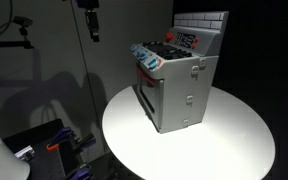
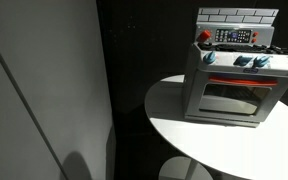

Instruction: Press the orange button on the stove

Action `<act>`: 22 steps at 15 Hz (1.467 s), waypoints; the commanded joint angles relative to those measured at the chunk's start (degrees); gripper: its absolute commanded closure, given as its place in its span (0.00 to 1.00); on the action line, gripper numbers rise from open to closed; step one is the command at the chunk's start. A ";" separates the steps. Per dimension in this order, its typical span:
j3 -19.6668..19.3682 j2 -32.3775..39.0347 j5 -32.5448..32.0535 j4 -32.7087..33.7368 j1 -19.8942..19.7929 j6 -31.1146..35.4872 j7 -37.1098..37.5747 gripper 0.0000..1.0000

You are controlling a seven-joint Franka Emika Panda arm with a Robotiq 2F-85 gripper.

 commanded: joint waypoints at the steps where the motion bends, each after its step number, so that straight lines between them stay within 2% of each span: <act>1: -0.57 0.10 -0.28 0.12 0.65 -0.12 0.23 0.00; 14: -2.63 1.94 -1.25 4.60 -1.62 0.35 1.21 0.00; 22: -4.68 5.68 -4.61 10.36 -5.05 1.16 4.06 0.00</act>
